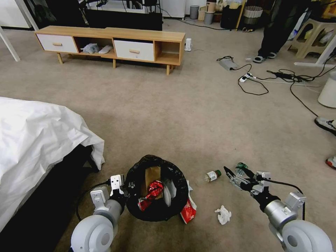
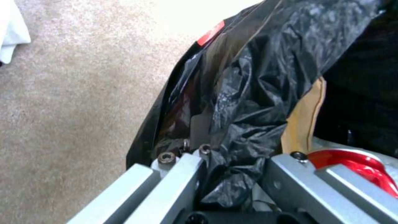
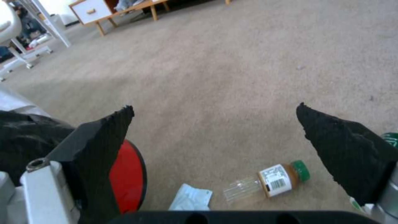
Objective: Pick up the trash bin and place the garbage on the floor into it.
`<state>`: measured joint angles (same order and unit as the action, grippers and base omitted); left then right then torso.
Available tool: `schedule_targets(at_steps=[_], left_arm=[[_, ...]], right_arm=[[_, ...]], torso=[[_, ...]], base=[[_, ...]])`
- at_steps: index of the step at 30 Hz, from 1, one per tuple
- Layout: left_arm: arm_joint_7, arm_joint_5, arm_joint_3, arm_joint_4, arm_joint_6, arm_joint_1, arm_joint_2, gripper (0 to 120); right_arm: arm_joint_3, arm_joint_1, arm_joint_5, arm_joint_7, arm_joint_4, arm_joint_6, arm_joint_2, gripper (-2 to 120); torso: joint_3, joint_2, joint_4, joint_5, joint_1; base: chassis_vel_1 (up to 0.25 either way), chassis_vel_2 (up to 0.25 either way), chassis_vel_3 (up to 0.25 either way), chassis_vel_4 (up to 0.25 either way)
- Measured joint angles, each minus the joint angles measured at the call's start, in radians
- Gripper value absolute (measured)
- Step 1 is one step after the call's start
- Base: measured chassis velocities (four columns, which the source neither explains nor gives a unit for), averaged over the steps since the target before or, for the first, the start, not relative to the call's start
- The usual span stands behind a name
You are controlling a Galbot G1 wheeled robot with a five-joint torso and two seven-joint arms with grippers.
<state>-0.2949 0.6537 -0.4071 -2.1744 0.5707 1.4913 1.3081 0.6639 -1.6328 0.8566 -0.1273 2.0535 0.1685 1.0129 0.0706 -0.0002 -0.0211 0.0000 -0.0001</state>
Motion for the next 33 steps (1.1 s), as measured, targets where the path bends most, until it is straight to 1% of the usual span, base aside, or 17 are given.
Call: schedule_targets(at_steps=[13,19,21,22,24,25,27,31,33], left_arm=[[-0.005,0.016,0.000,0.003,0.005,-0.012,-0.007,0],[-0.006,0.017,0.003,0.004,0.006,-0.012,-0.006,0],[-0.006,0.017,0.006,0.006,0.007,-0.014,-0.006,0],[-0.006,0.017,0.006,0.006,0.007,-0.014,-0.006,0],[-0.008,0.017,0.007,0.009,0.008,-0.021,-0.006,0],[-0.008,0.017,0.007,0.009,0.008,-0.021,-0.006,0],[-0.014,0.017,0.006,0.010,0.008,-0.026,-0.003,0],[-0.016,0.017,0.005,0.010,0.009,-0.030,-0.002,0],[-0.016,0.017,0.004,0.010,0.009,-0.035,-0.002,0]], right_arm=[[-0.008,0.032,-0.004,0.005,-0.030,-0.006,-0.003,100],[-0.001,0.037,-0.059,0.021,-0.081,-0.008,-0.026,100],[0.001,0.042,-0.100,0.028,-0.113,-0.003,-0.049,100],[0.001,0.042,-0.100,0.028,-0.113,-0.003,-0.049,100],[-0.003,0.048,-0.151,0.032,-0.150,0.021,-0.090,100],[-0.003,0.048,-0.151,0.032,-0.150,0.021,-0.090,100],[-0.019,0.054,-0.174,0.045,-0.181,0.046,-0.128,100],[-0.035,0.058,-0.178,0.059,-0.202,0.063,-0.156,100],[-0.053,0.061,-0.180,0.081,-0.217,0.085,-0.185,100]], torso=[[0.000,0.000,0.0002,0.0000,0.000],[0.000,0.000,0.0001,0.0000,0.000],[0.000,0.000,0.0000,0.0001,0.000],[0.000,0.000,0.0000,0.0001,0.000],[0.000,0.000,0.0000,0.0000,0.000],[0.000,0.000,0.0000,0.0000,0.000],[0.000,0.000,0.0001,0.0001,0.000],[0.000,0.000,0.0001,0.0002,0.000],[0.000,0.000,0.0000,0.0001,0.000]], base=[[0.000,0.000,0.000,0.000],[0.000,0.000,0.000,0.000],[0.000,0.000,0.000,0.000],[0.000,0.000,0.000,0.000],[0.000,0.000,0.000,0.000],[0.000,0.000,0.000,0.000],[0.000,0.000,0.000,0.000],[0.000,0.000,0.000,0.000],[0.000,0.000,0.000,0.000]])
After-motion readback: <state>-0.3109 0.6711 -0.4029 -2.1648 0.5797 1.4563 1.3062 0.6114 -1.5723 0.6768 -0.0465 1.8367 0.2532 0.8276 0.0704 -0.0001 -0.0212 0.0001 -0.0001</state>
